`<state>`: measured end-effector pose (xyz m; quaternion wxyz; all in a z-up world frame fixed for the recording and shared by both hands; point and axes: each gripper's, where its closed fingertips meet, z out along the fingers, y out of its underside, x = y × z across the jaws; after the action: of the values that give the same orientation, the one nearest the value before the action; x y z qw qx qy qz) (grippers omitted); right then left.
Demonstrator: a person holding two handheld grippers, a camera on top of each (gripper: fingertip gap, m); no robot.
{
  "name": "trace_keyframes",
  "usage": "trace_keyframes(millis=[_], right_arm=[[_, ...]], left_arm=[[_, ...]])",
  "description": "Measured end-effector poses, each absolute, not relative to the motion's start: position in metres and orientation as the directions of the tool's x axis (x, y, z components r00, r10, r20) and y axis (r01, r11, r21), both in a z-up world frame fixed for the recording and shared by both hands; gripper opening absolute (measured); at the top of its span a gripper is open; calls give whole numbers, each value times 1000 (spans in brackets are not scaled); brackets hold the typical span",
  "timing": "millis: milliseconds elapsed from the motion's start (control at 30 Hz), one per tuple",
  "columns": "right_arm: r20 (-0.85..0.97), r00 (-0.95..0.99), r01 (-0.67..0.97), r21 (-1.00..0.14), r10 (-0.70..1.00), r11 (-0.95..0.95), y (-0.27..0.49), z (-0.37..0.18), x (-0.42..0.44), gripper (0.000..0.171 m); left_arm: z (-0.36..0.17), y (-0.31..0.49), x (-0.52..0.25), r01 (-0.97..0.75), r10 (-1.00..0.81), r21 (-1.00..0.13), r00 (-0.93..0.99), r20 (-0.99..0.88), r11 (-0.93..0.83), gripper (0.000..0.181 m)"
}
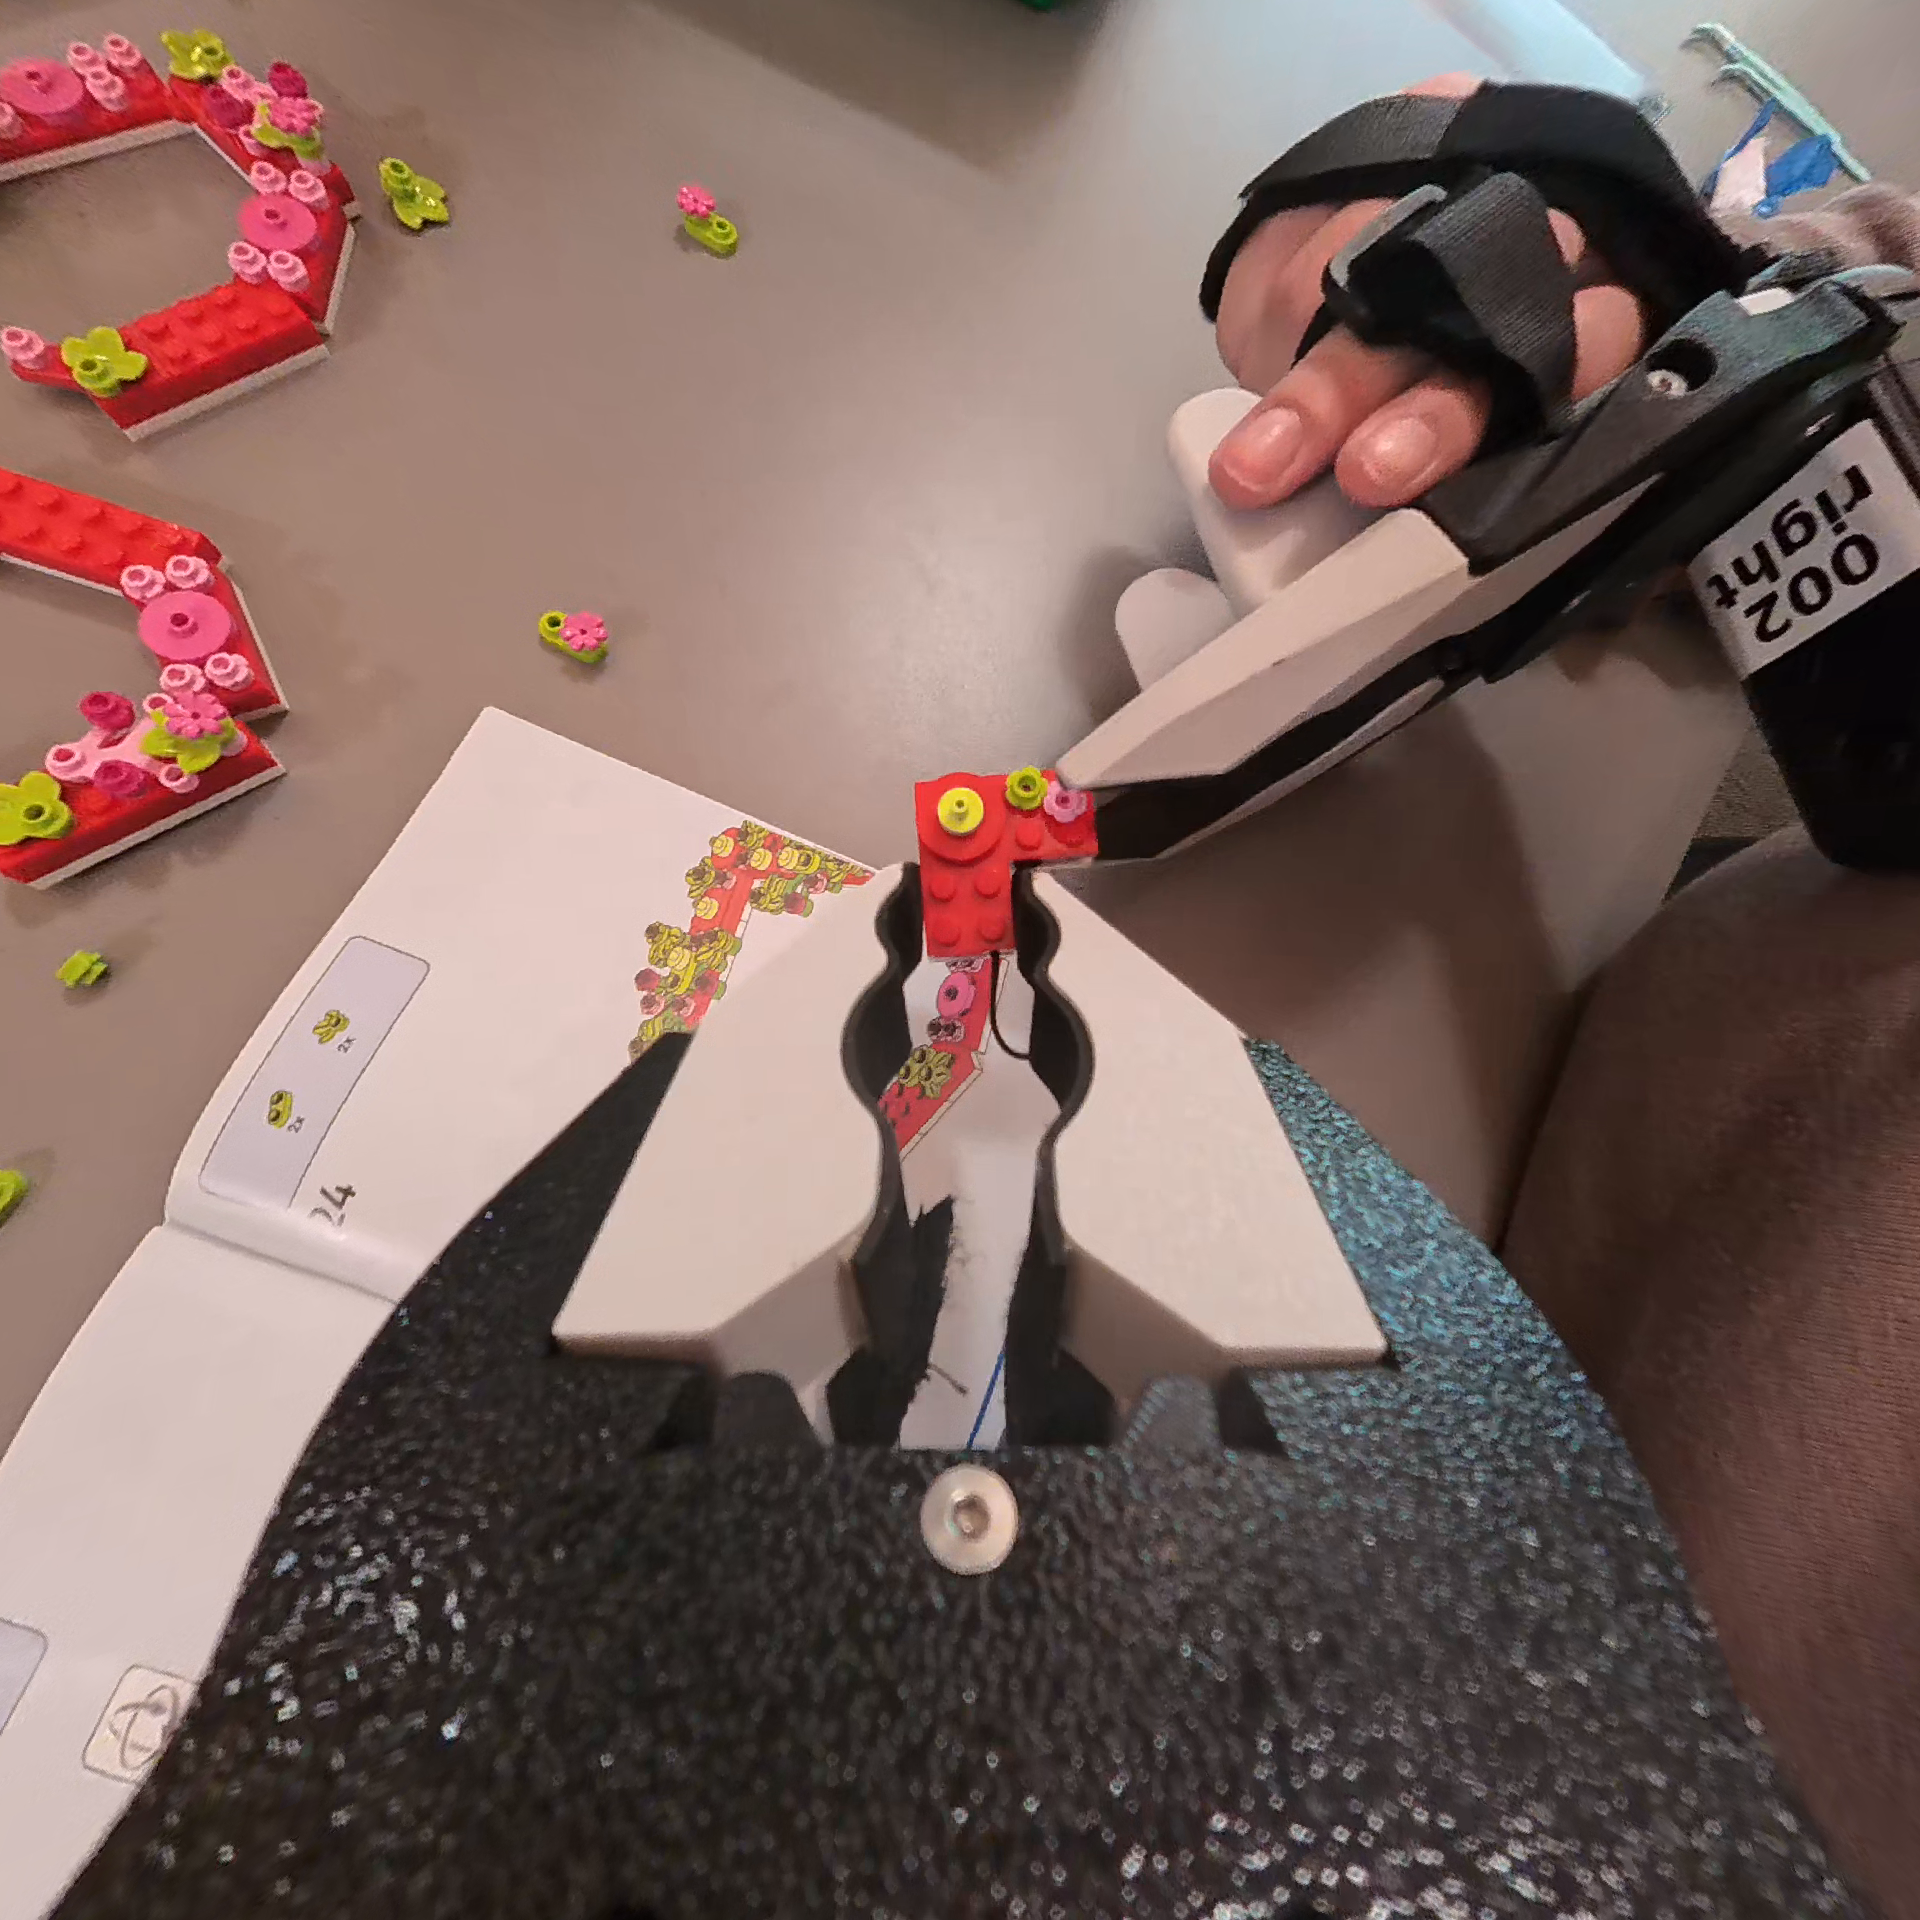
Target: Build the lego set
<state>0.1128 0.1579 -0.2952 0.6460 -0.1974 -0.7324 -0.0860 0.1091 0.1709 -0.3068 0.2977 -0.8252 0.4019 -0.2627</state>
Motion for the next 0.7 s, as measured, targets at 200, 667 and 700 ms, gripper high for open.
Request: trace_keyframes(millis=[200,667,700], right_arm=[[981,-82,401,-127,174,907,157,-295,112,18],[987,-64,418,-105,145,902,156,-289,114,12],[988,-58,420,-106,143,901,156,-288,114,12]], left_arm=[[-307,170,109,-515,-821,-697,539,189,-498,17],[-301,168,110,-472,-814,-714,530,239,-517,16],[-300,169,110,-467,-813,-717,529,243,-518,16]])
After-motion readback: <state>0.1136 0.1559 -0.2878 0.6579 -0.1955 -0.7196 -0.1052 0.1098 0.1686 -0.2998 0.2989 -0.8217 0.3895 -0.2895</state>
